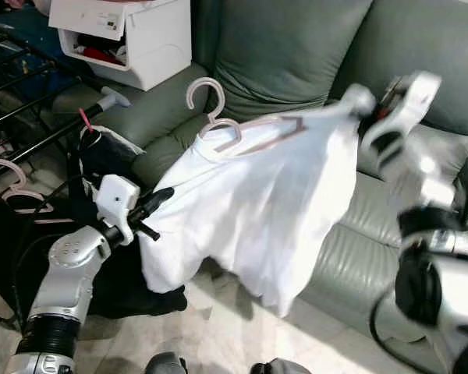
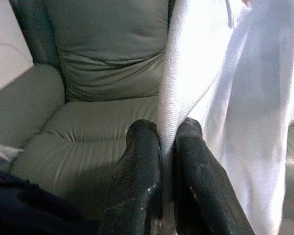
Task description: Hang hanger
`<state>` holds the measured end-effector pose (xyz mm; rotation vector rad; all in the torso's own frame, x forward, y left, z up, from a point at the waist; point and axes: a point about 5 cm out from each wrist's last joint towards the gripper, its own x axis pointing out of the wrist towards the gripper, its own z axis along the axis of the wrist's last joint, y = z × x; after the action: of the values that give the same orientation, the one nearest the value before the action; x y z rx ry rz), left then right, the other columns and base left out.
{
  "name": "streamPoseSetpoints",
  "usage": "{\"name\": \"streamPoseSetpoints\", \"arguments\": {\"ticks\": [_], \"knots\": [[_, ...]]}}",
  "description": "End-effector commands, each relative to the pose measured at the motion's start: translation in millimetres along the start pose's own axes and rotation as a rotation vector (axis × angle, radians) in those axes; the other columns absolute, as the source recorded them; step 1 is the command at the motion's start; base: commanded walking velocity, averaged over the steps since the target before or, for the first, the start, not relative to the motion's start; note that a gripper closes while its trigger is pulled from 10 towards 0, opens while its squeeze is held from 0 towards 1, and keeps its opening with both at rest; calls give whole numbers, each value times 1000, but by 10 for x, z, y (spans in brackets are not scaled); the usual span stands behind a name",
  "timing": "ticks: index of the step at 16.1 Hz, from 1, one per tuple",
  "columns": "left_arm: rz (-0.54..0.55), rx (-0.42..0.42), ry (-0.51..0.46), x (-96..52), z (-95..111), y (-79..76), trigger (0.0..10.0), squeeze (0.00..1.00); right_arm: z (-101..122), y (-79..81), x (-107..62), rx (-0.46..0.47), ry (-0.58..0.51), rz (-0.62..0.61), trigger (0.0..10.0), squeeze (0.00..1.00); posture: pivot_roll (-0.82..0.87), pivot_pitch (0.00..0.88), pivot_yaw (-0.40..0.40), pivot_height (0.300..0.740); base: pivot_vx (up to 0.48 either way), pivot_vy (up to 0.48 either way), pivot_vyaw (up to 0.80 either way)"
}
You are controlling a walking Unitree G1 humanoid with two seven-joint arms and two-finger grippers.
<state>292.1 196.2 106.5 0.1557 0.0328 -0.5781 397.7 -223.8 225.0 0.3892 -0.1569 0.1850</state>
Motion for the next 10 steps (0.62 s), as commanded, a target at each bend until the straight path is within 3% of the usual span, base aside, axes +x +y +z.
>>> {"name": "streamPoseSetpoints", "arguments": {"ticks": [1, 2, 4, 6, 7, 8, 10], "knots": [[65, 2, 38, -40, -79, 56, 0, 0, 402, -83, 17, 60, -139, -43, 0, 0, -20, 0, -44, 740, 0, 0, 0], [53, 13, 46, -33, -106, 26, 0, 0, 514, -105, 17, 67, -174, -51, 0, 0, -22, 0, -44, 740, 0, 0, 0], [-1, -17, 33, -23, -106, -46, 0, 0, 453, -176, -24, -138, -102, -73, 0, 0, -23, 0, -44, 740, 0, 0, 0], [-95, -71, -56, -41, 22, -95, 0, 0, 227, -336, -147, -463, 46, -110, 0, 0, -20, 0, -46, 740, 0, 0, 0], [-137, -105, -87, -66, 88, -88, 0, 0, 141, -421, -218, -583, 99, -127, 0, 0, -20, 0, -46, 740, 0, 0, 0], [-183, -172, -142, -101, 192, -71, 0, 0, 35, -545, -314, -635, 152, -166, 0, 0, -18, 0, -46, 740, 0, 0, 0], [-161, -237, -199, -120, 293, 25, 0, 0, -71, -670, -412, -625, 205, -213, 0, 0, -15, 0, -46, 740, 0, 0, 0]]}}
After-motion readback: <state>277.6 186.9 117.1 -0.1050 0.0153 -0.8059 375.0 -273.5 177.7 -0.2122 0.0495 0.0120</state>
